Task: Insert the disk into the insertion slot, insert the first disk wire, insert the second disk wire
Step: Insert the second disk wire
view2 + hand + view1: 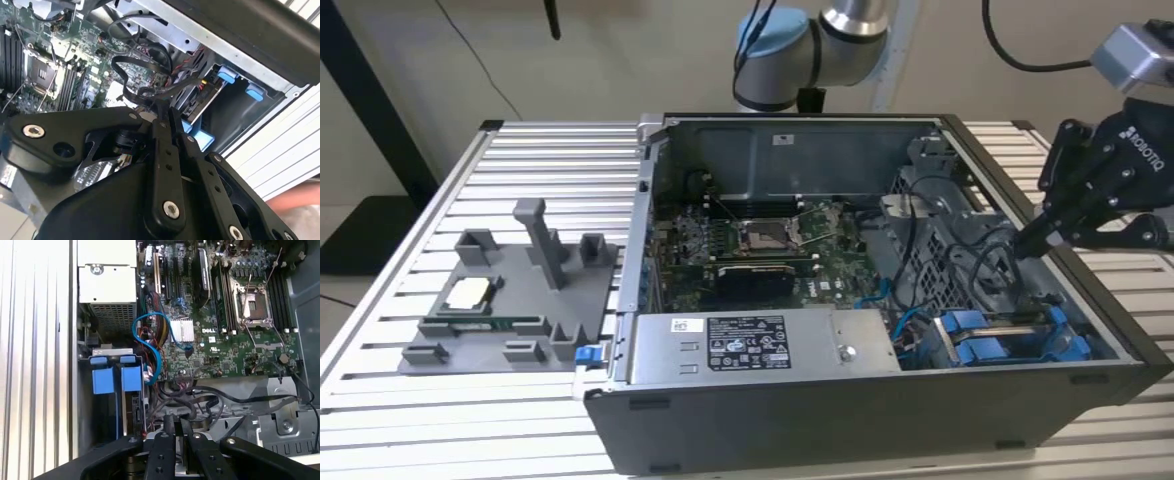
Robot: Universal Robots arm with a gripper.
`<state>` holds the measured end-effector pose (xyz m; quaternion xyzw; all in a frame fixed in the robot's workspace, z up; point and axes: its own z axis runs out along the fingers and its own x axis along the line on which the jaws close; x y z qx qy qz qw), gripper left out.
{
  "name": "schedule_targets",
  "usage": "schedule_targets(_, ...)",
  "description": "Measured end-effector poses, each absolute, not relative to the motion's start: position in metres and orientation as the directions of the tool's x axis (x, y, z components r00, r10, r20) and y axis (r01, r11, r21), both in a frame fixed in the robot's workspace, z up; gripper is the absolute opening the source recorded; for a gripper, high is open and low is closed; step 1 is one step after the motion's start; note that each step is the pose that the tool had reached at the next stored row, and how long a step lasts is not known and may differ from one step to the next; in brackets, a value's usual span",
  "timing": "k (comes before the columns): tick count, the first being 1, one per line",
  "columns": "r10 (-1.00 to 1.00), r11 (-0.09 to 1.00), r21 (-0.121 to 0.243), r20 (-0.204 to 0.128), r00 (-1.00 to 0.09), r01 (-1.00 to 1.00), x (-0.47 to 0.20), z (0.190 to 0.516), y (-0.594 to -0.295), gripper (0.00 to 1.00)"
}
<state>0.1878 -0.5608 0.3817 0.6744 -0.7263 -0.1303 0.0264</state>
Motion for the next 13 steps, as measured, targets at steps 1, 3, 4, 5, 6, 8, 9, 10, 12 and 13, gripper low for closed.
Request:
schedule_targets(1,-0.987,0.057,0.225,-0.137,-0.089,-0.973,0.186,0.382,-0.562,0.16)
schedule_targets(3,-0.987,0.057,0.222,-0.135,-0.089,-0.973,0.18,0.382,-0.564,0.16)
schedule_targets(4,-0.987,0.057,0.22,-0.135,-0.088,-0.974,0.177,0.382,-0.565,0.16)
schedule_targets(5,-0.987,0.057,0.217,-0.135,-0.088,-0.974,0.174,0.382,-0.567,0.16)
schedule_targets(6,-0.987,0.057,0.214,-0.136,-0.088,-0.975,0.171,0.382,-0.569,0.16)
schedule_targets(8,-0.987,0.057,0.207,-0.137,-0.087,-0.977,0.166,0.382,-0.573,0.16)
schedule_targets(9,-0.987,0.057,0.206,-0.137,-0.087,-0.977,0.165,0.382,-0.573,0.16)
schedule_targets(10,-0.987,0.057,0.206,-0.137,-0.086,-0.977,0.165,0.382,-0.573,0.16)
schedule_targets(12,-0.987,0.057,0.206,-0.137,-0.086,-0.977,0.165,0.382,-0.573,0.16)
schedule_targets(13,-0.987,0.057,0.206,-0.137,-0.086,-0.977,0.165,0.382,-0.573,0.16)
